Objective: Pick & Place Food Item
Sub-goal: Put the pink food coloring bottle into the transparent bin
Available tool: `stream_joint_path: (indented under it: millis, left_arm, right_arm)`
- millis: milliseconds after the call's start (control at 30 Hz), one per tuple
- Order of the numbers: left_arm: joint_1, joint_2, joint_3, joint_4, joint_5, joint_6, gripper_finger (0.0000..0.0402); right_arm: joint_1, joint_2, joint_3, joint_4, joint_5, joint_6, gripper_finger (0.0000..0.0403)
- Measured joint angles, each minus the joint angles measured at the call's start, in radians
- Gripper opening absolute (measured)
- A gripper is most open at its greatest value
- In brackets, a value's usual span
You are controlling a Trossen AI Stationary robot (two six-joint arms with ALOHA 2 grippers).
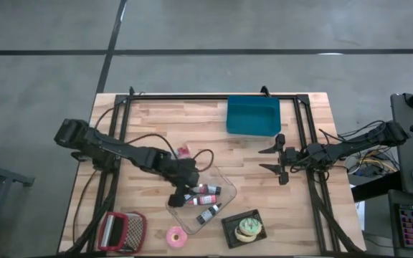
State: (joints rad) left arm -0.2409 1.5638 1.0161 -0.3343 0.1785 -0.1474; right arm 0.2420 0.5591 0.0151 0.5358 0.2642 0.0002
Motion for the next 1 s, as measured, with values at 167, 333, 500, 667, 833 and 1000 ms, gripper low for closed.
stream_joint_path:
  millis: [167, 333, 500, 667, 833, 1000]
  left_arm:
    - [-0.007, 0.068, 0.054, -0.061, 0.042, 0.02, 0.0083]
    - [-0.013, 0.11, 0.107, -0.146, 0.049, 0.058, 0.0083]
    - [-0.022, 0.13, 0.153, -0.206, 0.05, 0.089, 0.0083]
    - [-0.024, 0.135, 0.161, -0.21, 0.05, 0.1, 0.0083]
    - [-0.024, 0.135, 0.161, -0.209, 0.05, 0.1, 0.0083]
    - [-0.024, 0.135, 0.161, -0.209, 0.05, 0.1, 0.0083]
  right_arm:
    - [0.0, 0.0, 0.0, 0.0, 0.0, 0.0, 0.0226]
    - [0.0, 0.0, 0.0, 0.0, 0.0, 0.0, 0.0226]
    - [0.0, 0.0, 0.0, -0.002, 0.0, 0.0, 0.0226]
    - [0.0, 0.0, 0.0, -0.002, 0.0, 0.0, 0.0226]
    - [0.0, 0.0, 0.0, -0.002, 0.0, 0.0, 0.0226]
    - [0.0, 0.0, 0.0, -0.002, 0.0, 0.0, 0.0226]
